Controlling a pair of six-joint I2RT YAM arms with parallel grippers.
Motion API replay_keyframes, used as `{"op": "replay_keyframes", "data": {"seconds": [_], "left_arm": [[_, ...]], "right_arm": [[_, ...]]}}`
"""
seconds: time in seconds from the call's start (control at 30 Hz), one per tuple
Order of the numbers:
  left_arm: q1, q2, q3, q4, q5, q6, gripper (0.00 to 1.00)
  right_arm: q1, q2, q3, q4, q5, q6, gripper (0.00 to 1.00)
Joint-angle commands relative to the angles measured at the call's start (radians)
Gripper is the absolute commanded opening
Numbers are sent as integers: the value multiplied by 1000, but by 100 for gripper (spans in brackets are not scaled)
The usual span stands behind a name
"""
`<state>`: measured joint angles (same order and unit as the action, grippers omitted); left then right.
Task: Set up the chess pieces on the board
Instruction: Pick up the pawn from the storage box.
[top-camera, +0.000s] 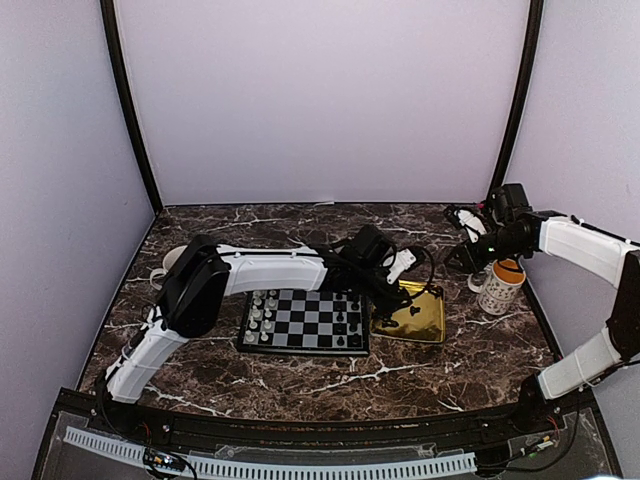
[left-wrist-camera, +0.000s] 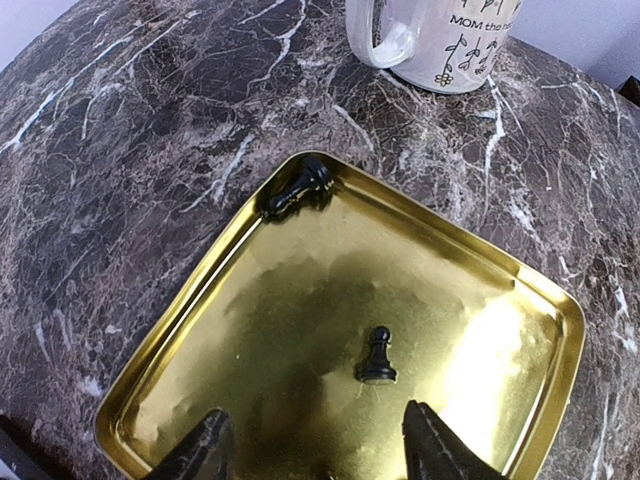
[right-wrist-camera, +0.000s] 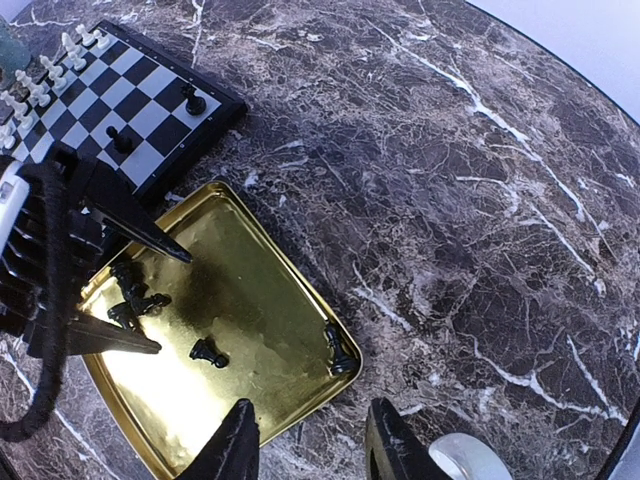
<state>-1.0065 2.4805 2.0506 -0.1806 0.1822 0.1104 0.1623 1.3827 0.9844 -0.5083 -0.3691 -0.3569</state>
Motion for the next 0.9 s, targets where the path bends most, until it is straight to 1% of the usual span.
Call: {"op": "replay_keyframes", "data": {"seconds": [0.0, 0.17, 0.4, 0.63, 0.73, 0.87], "left_arm": [[-11, 30, 75, 22, -4, -19, 59], [-12, 88, 130, 23, 19, -28, 58], [-18, 132, 152, 33, 75, -27, 55], [-24, 152, 156, 18, 77, -13, 47], [-27, 153, 156, 7, 76, 2, 42], [-34, 153, 154, -23, 59, 30, 39]], "right_arm": [[-7, -4, -5, 31, -1, 4, 37], [-9, -1, -7, 33, 5, 1, 37], [-9, 6, -7, 34, 10, 0, 37], [-10, 15, -5, 31, 9, -2, 37], [-10, 16, -5, 30, 8, -2, 37], [-10, 16, -5, 30, 9, -2, 37]]}}
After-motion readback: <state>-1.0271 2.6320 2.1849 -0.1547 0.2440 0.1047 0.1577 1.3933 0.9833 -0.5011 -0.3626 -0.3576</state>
